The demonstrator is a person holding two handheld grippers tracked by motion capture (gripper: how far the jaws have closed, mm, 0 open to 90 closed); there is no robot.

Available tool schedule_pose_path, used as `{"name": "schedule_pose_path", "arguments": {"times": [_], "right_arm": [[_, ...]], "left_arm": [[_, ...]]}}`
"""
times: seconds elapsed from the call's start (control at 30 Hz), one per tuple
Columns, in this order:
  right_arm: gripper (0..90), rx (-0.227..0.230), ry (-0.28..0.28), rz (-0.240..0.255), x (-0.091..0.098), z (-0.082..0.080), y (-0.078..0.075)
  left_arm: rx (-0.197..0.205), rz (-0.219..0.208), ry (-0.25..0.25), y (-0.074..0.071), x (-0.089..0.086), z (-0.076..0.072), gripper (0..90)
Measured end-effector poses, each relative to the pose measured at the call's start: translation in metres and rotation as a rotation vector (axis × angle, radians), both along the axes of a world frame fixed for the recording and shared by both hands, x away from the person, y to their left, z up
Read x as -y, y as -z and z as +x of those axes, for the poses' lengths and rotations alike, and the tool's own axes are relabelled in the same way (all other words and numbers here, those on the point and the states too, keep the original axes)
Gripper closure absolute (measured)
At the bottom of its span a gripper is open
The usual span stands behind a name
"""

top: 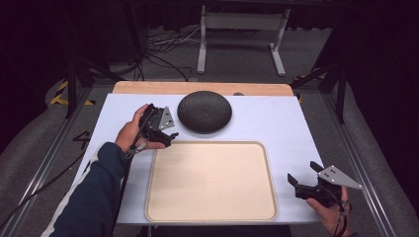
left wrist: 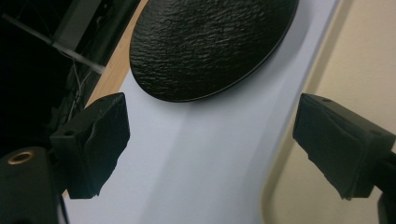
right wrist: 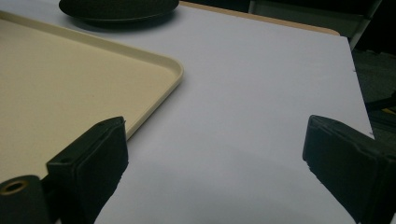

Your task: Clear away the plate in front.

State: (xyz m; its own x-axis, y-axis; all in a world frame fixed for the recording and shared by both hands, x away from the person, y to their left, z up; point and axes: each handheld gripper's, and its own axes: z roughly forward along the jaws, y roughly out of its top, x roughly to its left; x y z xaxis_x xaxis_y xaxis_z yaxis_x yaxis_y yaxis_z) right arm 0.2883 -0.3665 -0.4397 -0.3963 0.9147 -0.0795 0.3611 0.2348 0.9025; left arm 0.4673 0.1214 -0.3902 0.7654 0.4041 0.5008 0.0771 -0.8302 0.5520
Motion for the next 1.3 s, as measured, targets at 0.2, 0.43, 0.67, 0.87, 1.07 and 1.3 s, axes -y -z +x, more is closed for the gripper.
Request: {"name": "schedule_pose_path", "arguments": {"times": [0.2, 0.43, 0.67, 0.87, 1.07, 1.3], "right_arm": [[7.4, 0.001, 0.024, 0.003, 0.004, 0.001, 0.002], [7.4, 0.012, 0.042, 0.009, 0.008, 0.001, 0.002], [7.7, 0.021, 0.070, 0.013, 0.011, 0.002, 0.002], [7.7, 0.028, 0.088, 0.025, 0.013, 0.001, 0.001], [7.7, 0.022, 0.077, 0.017, 0.012, 0.001, 0.001], [7.7, 0.018, 0.076, 0.016, 0.012, 0.001, 0.002]], "left_arm": [[-0.009, 0.058, -0.022, 0.014, 0.015, 0.019, 12.4], [0.037, 0.162, -0.008, 0.029, 0.034, 0.029, 16.6], [0.079, 0.212, 0.008, 0.038, 0.052, 0.033, 20.7], [0.089, 0.192, 0.037, 0.042, 0.064, 0.032, 20.0], [0.125, 0.289, 0.068, 0.052, 0.074, 0.028, 22.5], [0.251, 0.360, 0.011, 0.064, 0.084, 0.029, 29.0]]}}
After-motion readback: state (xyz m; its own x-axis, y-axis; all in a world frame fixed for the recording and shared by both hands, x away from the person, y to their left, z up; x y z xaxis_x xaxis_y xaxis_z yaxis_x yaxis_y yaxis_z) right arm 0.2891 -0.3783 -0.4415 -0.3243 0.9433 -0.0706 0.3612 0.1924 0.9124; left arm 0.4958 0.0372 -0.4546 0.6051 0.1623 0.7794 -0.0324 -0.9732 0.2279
